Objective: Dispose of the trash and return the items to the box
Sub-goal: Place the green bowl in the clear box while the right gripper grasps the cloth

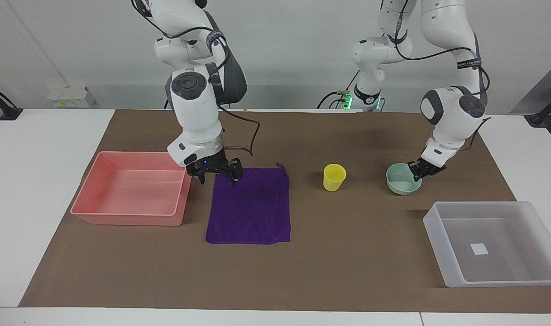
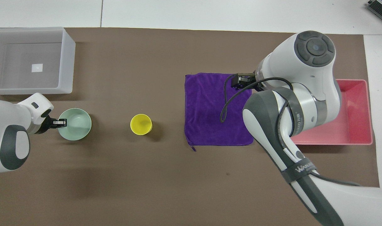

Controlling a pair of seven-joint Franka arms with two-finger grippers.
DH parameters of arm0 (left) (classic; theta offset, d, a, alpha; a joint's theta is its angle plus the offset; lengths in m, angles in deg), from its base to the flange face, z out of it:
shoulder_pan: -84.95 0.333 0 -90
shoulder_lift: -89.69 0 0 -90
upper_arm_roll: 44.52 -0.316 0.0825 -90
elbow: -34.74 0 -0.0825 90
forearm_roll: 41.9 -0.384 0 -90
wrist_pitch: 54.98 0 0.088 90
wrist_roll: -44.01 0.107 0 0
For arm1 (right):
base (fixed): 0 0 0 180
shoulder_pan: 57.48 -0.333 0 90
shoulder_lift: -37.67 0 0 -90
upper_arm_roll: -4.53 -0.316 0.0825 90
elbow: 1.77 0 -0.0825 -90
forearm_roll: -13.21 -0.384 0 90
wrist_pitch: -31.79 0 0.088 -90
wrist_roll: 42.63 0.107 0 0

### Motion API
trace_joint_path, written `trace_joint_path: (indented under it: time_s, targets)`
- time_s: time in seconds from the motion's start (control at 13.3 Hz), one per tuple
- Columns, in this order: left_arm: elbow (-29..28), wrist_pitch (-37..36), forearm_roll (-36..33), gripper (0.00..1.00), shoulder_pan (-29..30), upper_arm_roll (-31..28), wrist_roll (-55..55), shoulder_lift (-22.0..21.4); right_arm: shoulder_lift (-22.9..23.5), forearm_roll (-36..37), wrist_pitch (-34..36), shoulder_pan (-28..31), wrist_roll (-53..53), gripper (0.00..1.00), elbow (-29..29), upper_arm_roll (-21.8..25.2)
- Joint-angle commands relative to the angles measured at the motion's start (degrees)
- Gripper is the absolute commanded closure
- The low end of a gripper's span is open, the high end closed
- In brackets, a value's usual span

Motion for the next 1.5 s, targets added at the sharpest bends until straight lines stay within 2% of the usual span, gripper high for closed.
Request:
trace_joint_path:
  time_s: [0.0,0.07,0.22,0.38,0.45,0.67,0.82,1.05,1.27,1.43]
  targets:
    - [5.6,-4.9,-0.3,1.0,0.2,0.1,0.4,0.6,1.6,0.5,-0.5,-0.3,0.0,0.0,-0.6,-0.3]
    - [7.8,-6.7,-0.3,1.0,0.1,0.1,0.6,1.0,3.9,0.1,0.0,-1.1,-0.1,0.0,-2.0,0.0]
    - [12.7,-10.5,-0.3,1.0,0.1,0.1,1.1,2.0,4.6,-0.1,-0.3,-1.9,-0.7,0.0,-2.6,0.3]
    - [18.9,-14.7,-0.3,1.0,0.3,0.1,1.6,4.3,7.6,-0.1,-1.0,-3.3,-0.5,0.0,-3.0,0.2]
    - [21.3,-15.9,-0.3,1.0,0.4,0.1,1.5,5.1,9.3,-0.1,-1.0,-4.3,-0.4,0.0,-5.0,0.3]
    - [28.1,-17.8,1.7,1.0,0.6,0.2,1.4,8.2,14.7,0.0,-0.9,-6.6,0.2,0.0,-9.5,1.4]
    - [33.1,-18.4,4.3,1.0,1.1,0.1,1.4,10.3,16.5,0.4,-1.7,-8.2,0.5,0.0,-10.0,1.6]
    - [42.6,-23.6,4.6,1.0,1.5,0.1,1.3,15.7,16.7,0.8,-4.5,-8.5,0.4,0.0,-8.2,1.6]
    - [51.3,-24.9,4.5,1.0,3.6,0.5,1.3,21.4,16.2,0.8,-10.8,-8.3,0.3,0.0,-2.1,1.2]
    - [58.7,-26.0,4.3,1.0,5.5,0.7,1.3,27.6,15.7,0.8,-12.1,-8.3,0.6,0.0,-0.5,1.3]
